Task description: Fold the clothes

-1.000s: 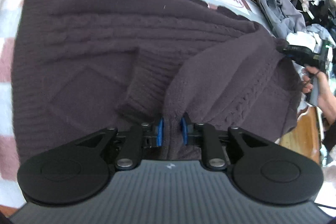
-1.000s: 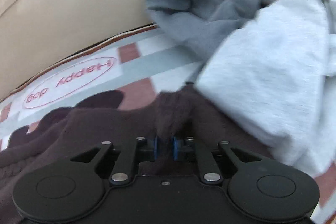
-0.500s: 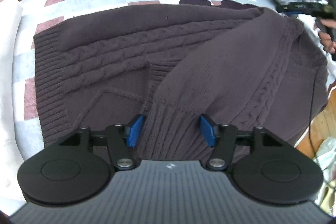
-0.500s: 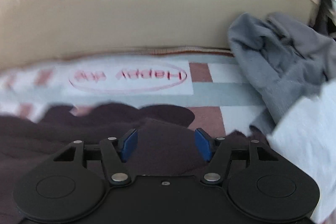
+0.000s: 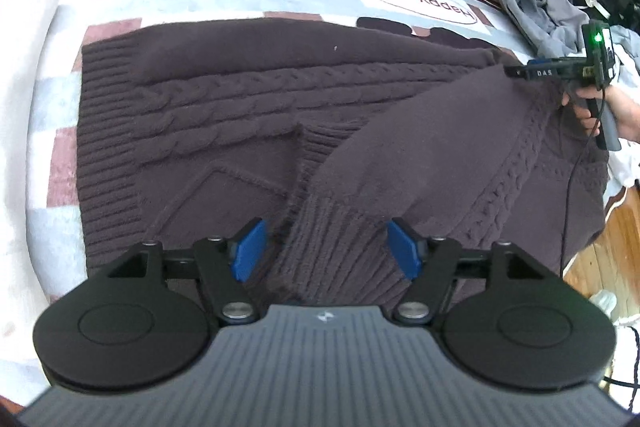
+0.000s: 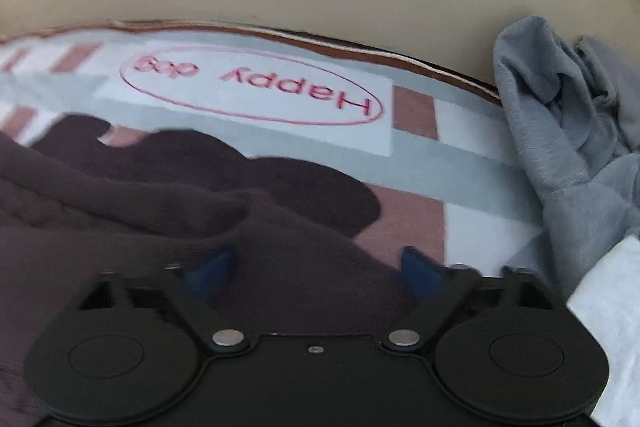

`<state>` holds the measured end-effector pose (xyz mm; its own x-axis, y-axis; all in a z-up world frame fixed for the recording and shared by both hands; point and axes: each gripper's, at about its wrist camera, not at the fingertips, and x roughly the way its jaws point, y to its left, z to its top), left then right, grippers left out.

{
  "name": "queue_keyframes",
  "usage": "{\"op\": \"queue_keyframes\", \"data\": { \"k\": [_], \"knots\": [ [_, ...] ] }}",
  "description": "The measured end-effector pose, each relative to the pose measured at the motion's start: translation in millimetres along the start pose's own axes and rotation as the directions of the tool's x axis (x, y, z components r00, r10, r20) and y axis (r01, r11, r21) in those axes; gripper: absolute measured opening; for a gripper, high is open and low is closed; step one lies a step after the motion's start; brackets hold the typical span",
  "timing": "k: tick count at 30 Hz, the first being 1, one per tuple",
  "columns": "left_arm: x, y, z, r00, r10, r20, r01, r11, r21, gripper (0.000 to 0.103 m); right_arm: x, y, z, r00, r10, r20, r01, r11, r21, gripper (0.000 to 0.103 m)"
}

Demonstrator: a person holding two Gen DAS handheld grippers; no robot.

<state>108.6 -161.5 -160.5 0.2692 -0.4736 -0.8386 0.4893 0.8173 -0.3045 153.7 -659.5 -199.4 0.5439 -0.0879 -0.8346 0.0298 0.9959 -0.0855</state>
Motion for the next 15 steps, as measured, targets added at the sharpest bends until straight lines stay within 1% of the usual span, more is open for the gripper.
{"op": "queue_keyframes", "data": {
  "k": [1,2,3,4,5,6,7,8,10,12,13,14,15],
  "knots": [
    [1,0,-1,1.000,0.003,-0.002,-0.003,1.000,0.000,0.067,1,-7,0,0.999,0.037,-0.003,-0.036,0.998,0.044,0.086],
    [2,0,-2,1.000,0.006,-0.003,-0.006,1.000,0.000,0.067,1,-13,-1,0.997,0.081,0.001,-0.081,0.993,0.090,0.076],
    [3,1,-2,1.000,0.007,-0.005,-0.007,1.000,-0.005,0.067,-1,-18,-2,0.992,0.126,0.021,-0.127,0.983,0.130,0.054],
    [4,1,-3,1.000,0.007,-0.007,-0.007,1.000,-0.010,0.067,-4,-19,-2,0.991,0.129,0.041,-0.134,0.980,0.148,0.030],
    [6,1,-4,1.000,0.006,-0.008,-0.006,1.000,-0.018,0.067,-7,-20,-3,0.989,0.133,0.061,-0.141,0.976,0.167,0.022],
    [7,2,-7,1.000,0.002,-0.005,-0.002,0.999,-0.036,0.067,-12,-21,-3,0.987,0.131,0.093,-0.147,0.970,0.196,0.020],
    [7,3,-9,1.000,-0.004,-0.003,0.004,0.999,-0.054,0.067,-22,-23,-3,0.981,0.119,0.154,-0.154,0.957,0.244,0.018],
    [8,4,-11,1.000,-0.014,-0.002,0.014,0.997,-0.071,0.067,-33,-24,-2,0.974,0.100,0.203,-0.153,0.952,0.266,0.017],
    [7,4,-15,1.000,-0.026,0.003,0.026,0.996,-0.085,0.067,-44,-21,3,0.970,0.032,0.241,-0.093,0.964,0.247,0.017],
    [6,2,-16,1.000,-0.021,0.008,0.021,0.997,-0.074,0.067,-38,-19,8,0.977,-0.048,0.209,-0.002,0.972,0.235,0.016],
    [6,2,-15,1.000,-0.013,0.007,0.013,0.997,-0.070,0.067,-32,-17,10,0.978,-0.112,0.179,0.068,0.970,0.234,0.006],
    [5,2,-13,1.000,-0.001,0.001,0.001,0.997,-0.075,0.067,-27,-15,12,0.975,-0.171,0.139,0.136,0.963,0.231,0.006],
    [5,2,-11,1.000,0.011,-0.006,-0.012,0.997,-0.079,0.067,-24,-15,14,0.974,-0.209,0.083,0.185,0.954,0.237,0.008]
  ]
}}
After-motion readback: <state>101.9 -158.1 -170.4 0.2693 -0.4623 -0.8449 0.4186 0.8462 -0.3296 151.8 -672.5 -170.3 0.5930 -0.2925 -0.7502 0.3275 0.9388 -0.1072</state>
